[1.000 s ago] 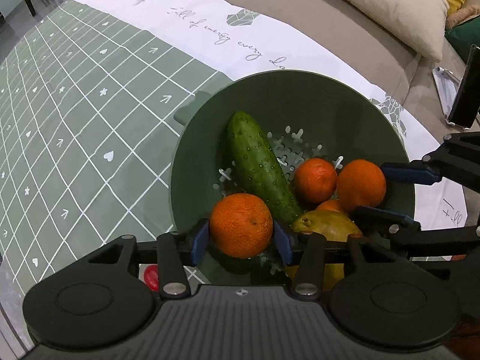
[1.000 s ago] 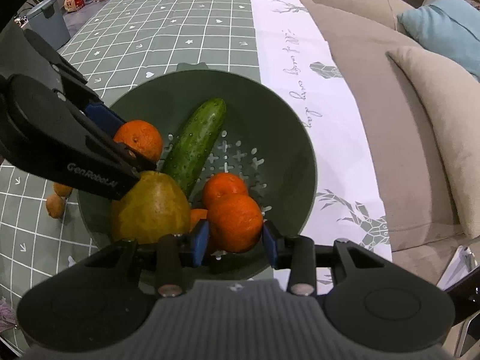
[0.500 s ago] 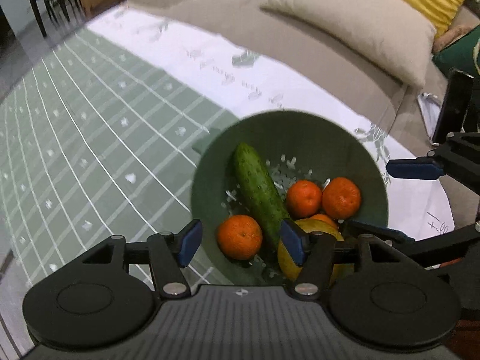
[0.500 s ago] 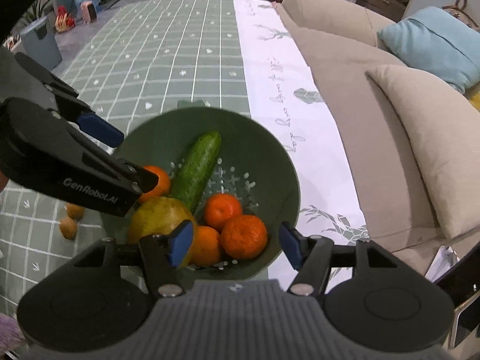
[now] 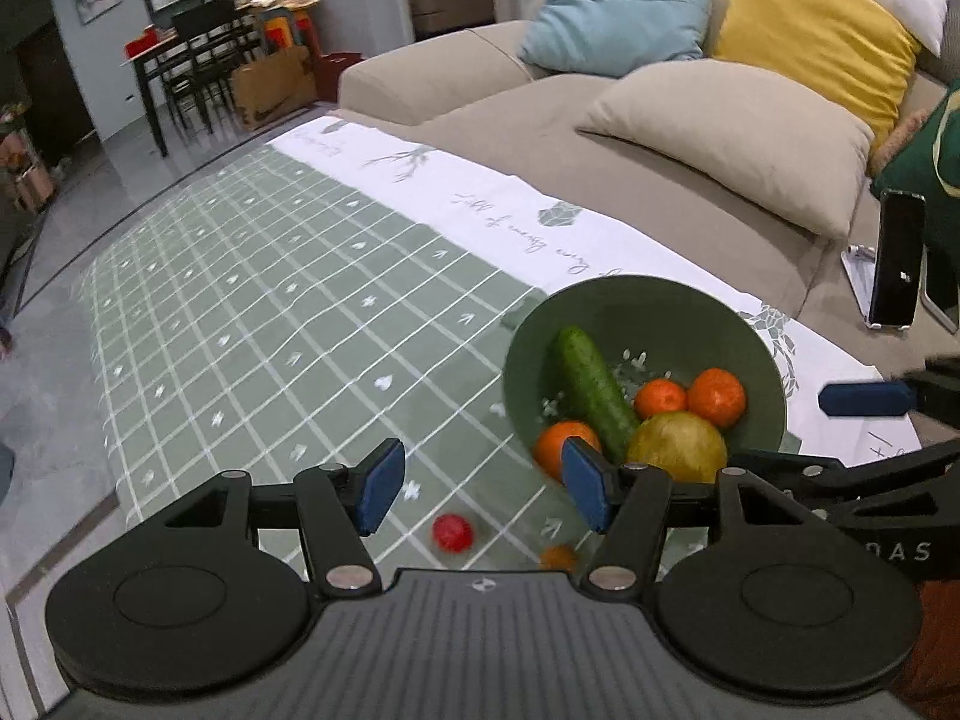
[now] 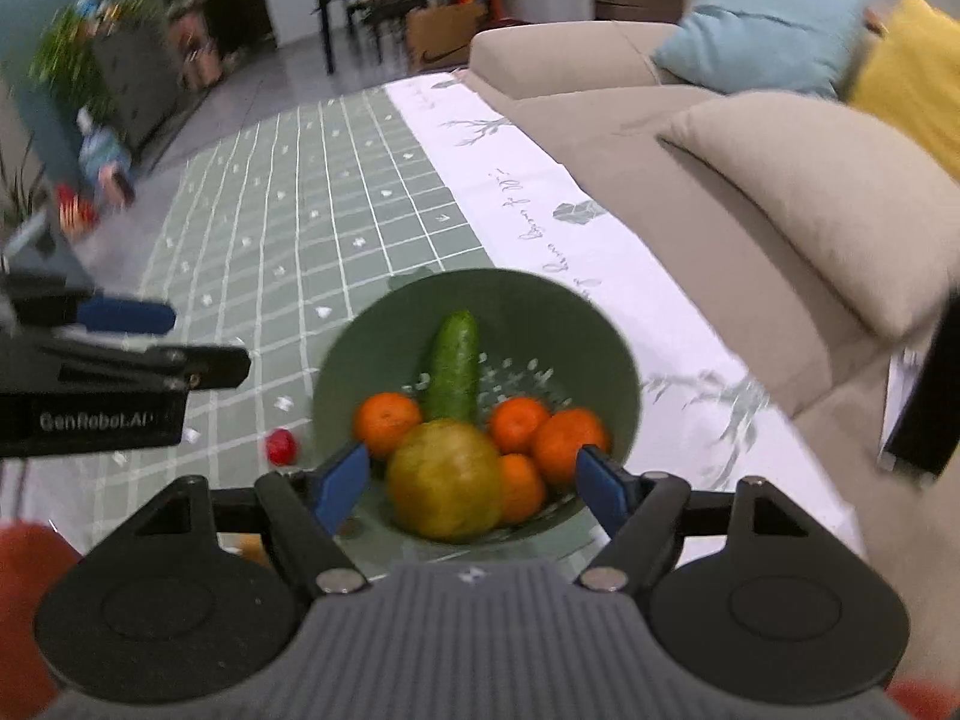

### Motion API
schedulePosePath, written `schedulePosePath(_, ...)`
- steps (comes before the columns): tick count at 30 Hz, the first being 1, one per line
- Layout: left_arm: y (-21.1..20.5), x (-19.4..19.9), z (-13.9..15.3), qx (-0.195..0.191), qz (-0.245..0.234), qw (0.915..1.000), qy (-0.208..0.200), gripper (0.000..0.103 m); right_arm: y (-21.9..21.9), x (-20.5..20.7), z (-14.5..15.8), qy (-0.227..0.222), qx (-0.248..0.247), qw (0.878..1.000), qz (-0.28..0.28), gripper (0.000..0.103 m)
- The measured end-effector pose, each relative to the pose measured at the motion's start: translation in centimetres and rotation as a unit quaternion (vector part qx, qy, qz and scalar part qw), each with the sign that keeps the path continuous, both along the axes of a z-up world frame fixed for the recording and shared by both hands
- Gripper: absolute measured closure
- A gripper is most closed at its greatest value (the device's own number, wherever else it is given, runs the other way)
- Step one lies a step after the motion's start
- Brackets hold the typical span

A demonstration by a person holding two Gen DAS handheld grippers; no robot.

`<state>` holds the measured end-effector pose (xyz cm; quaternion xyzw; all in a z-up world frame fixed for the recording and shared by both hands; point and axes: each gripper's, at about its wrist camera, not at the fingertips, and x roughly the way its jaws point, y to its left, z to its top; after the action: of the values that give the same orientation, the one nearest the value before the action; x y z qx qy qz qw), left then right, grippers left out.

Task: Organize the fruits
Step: 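Grasp a small brown fruit with the left tool while the right tool grasps another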

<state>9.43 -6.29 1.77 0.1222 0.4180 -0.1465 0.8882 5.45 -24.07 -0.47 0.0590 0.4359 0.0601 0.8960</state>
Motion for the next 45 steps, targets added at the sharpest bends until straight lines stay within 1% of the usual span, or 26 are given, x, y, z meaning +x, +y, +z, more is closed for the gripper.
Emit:
schedulePosePath(3, 1.6, -1.1, -0.3, -0.006, 0.014, 0.9999, 0.002, 0.032, 1.0, -1.7, -0.3, -0.005, 0.011, 1.0, -0.011, 0.03)
schedulePosePath(8, 3.8, -2.9, -1.8, -0.001, 0.026, 0.9996, 0.014, 0.032, 3.0, -3.8, -1.4, -0.008, 0.016, 1.0, -0.002, 0.03)
schedulePosePath(10, 4.5, -3.6, -2.7, 0.0, 0.029, 0.9993, 0.025, 0.032, 3.8, -4.6, -1.9, -0.011, 0.016, 1.0, 0.008, 0.03)
schedulePosePath(12, 5.2, -4.0, -3.5, 0.0, 0.033, 0.9988, 0.037, 0.035, 4.9, -5.5, -2.5, -0.013, 0.007, 1.0, 0.023, 0.03)
schedulePosePath(15, 5.8, -4.6, -4.7, 0.0, 0.035, 0.9979, 0.054, 0.036, 6.4, -6.0, -3.6, 0.002, 0.009, 0.998, 0.055, 0.031)
schedulePosePath(16, 5.9, -4.8, -5.1, 0.001, 0.035, 0.9977, 0.058, 0.037, 6.8, -6.0, -4.0, 0.008, 0.011, 0.998, 0.061, 0.036)
schedulePosePath(17, 6.1, -4.9, -5.4, 0.0, 0.036, 0.9974, 0.062, 0.037, 7.2, -6.0, -4.4, 0.014, 0.011, 0.998, 0.067, 0.04)
schedulePosePath(19, 6.3, -5.0, -6.1, -0.002, 0.038, 0.9967, 0.071, 0.038, 7.9, -5.9, -5.1, 0.022, 0.003, 0.997, 0.076, 0.04)
schedulePosePath(21, 6.5, -5.0, -6.8, -0.003, 0.036, 0.9961, 0.08, 0.042, 8.3, -5.4, -5.9, 0.032, 0.002, 0.997, 0.073, 0.043)
schedulePosePath(23, 6.7, -4.9, -7.3, -0.004, 0.036, 0.9956, 0.087, 0.044, 8.4, -4.5, -6.7, 0.043, 0.004, 0.997, 0.061, 0.052)
schedulePosePath(26, 7.0, -4.8, -7.6, -0.013, 0.036, 0.9952, 0.09, 0.046, 8.6, -3.7, -7.7, 0.047, 0.002, 0.998, 0.044, 0.052)
schedulePosePath(30, 7.4, -4.4, -7.7, -0.029, 0.04, 0.9945, 0.092, 0.049, 8.7, -3.3, -8.0, 0.044, 0.004, 0.998, 0.033, 0.052)
schedulePosePath(35, 8.0, -4.1, -8.0, -0.05, 0.046, 0.9929, 0.098, 0.056, 8.5, -2.9, -8.4, 0.036, 0.021, 0.999, 0.032, 0.056)
schedulePosePath(37, 8.2, -4.0, -8.3, -0.057, 0.048, 0.9921, 0.102, 0.061, 8.5, -2.7, -8.6, 0.036, 0.03, 0.998, 0.036, 0.057)
schedulePosePath(39, 8.3, -3.8, -8.6, -0.065, 0.049, 0.9906, 0.11, 0.062, 8.5, -2.6, -8.8, 0.037, 0.041, 0.998, 0.042, 0.058)
schedulePosePath(43, 7.8, -3.0, -9.0, -0.07, 0.043, 0.9896, 0.118, 0.062, 8.5, -1.7, -9.3, 0.042, 0.042, 0.998, 0.037, 0.066)
schedulePosePath(45, 7.5, -2.5, -9.2, -0.078, 0.042, 0.9885, 0.123, 0.062, 8.2, -1.2, -9.5, 0.044, 0.045, 0.998, 0.028, 0.071)
